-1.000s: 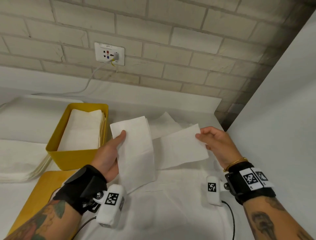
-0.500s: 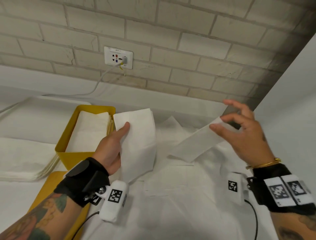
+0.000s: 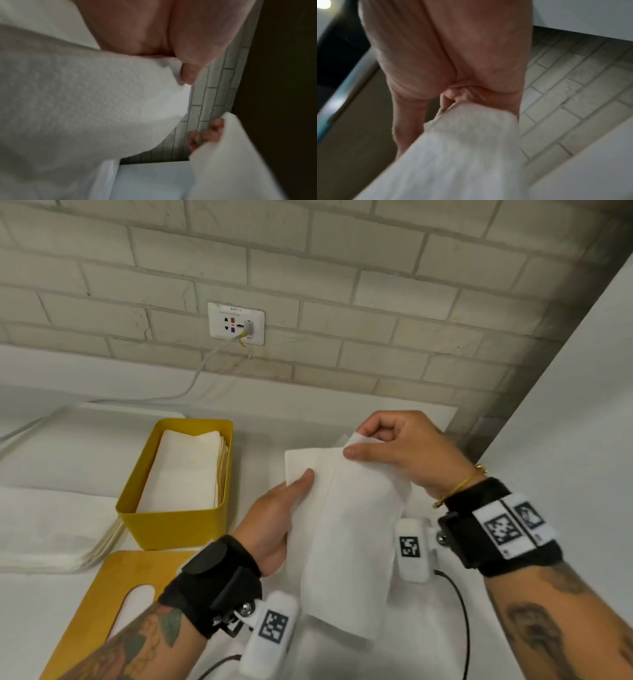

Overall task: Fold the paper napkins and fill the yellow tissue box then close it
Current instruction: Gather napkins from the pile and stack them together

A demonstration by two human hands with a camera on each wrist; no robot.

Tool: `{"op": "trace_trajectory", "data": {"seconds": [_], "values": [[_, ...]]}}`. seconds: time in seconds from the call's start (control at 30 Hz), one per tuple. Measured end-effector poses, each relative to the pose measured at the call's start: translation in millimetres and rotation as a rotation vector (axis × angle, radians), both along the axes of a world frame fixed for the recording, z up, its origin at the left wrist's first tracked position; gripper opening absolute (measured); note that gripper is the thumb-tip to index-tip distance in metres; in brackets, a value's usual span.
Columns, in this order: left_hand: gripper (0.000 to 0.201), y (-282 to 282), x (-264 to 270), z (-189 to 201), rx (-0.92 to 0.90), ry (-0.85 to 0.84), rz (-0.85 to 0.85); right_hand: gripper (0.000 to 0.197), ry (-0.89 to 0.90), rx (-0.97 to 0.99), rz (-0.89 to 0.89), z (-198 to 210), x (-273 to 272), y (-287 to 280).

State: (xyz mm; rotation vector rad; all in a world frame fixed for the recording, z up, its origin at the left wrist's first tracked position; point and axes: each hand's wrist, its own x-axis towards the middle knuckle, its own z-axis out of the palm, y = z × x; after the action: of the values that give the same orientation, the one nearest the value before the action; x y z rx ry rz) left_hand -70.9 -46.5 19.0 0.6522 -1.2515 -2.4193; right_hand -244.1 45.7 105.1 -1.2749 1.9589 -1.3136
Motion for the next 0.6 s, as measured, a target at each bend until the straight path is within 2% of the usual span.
{"op": "trace_trajectory", "data": {"seconds": [0.13,0.23,0.4,0.47,0.6], "values": [[0.039,5.6,7.9,-10.3,0.033,0.035,-0.058,0.020,0.033,0.094,-0.074,-27.2,-4.6,-11.0],[0.045,3.5,13.4,-22.1,-0.024,0.043,-0.074,0.022,-0.038,0.115,-0.083,-37.5,-5.2,-11.1],[0.042,-2.6,19.6,-29.2,-0.088,0.016,-0.053,0.058,-0.268,0.162,-0.082,-55.7,-8.6,-2.0],[0.042,-4.6,20.4,-30.8,-0.109,0.007,-0.072,0.051,-0.286,0.178,-0.055,-61.6,-7.1,-1.7],[0.040,-4.3,18.3,-31.3,-0.149,-0.005,-0.122,0.016,-0.302,0.150,-0.022,-58.7,-6.1,-2.3]]}}
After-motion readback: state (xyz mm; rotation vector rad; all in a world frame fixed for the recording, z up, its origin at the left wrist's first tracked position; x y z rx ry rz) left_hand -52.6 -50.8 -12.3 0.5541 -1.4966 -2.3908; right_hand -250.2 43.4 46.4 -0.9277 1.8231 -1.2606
